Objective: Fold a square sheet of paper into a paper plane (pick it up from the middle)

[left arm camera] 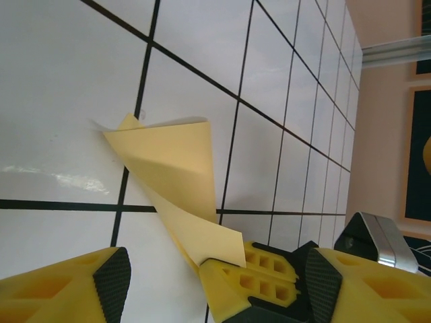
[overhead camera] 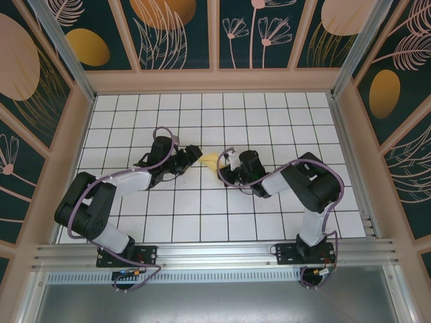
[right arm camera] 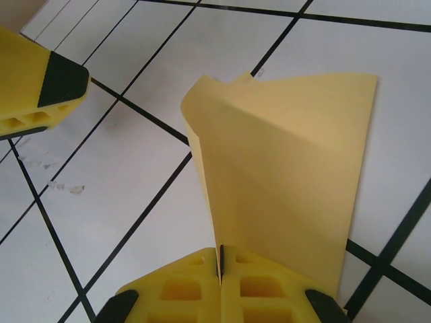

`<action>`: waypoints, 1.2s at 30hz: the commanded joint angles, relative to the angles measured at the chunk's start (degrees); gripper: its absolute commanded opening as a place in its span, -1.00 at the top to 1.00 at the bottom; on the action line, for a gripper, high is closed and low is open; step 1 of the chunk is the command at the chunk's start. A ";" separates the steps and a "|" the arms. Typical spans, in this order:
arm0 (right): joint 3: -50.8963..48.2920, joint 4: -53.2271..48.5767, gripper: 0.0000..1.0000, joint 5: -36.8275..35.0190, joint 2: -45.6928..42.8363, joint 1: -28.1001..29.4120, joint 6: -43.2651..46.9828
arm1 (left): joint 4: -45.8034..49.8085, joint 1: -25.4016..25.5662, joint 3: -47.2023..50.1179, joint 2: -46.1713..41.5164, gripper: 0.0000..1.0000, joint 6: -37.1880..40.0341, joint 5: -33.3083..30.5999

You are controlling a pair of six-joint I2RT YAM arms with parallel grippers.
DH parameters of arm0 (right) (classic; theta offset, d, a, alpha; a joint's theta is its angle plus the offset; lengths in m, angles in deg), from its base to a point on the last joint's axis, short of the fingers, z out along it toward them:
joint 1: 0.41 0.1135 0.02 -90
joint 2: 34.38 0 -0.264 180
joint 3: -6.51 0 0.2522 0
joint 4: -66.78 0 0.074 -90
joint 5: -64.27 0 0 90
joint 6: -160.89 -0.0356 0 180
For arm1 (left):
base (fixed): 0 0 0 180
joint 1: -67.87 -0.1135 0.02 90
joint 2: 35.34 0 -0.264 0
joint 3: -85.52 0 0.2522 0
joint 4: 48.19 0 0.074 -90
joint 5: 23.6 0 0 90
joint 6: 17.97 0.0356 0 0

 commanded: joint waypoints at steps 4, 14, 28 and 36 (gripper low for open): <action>-0.29 0.79 1.00 4.16 -1.10 -1.57 -5.89 | -6.98 1.47 1.45 1.33 -0.43 0.25 2.23; -1.69 2.01 1.00 6.84 -1.78 -2.34 -10.74 | -12.90 4.11 0.72 5.37 -0.07 -0.73 4.43; 0.65 -4.01 0.69 8.71 -2.33 -3.04 -7.86 | -13.47 5.84 -2.41 12.77 0.27 -1.48 6.51; 0.42 -3.91 0.60 9.95 -3.42 -3.24 -7.29 | -11.83 6.10 -4.59 14.36 0.32 -0.63 6.86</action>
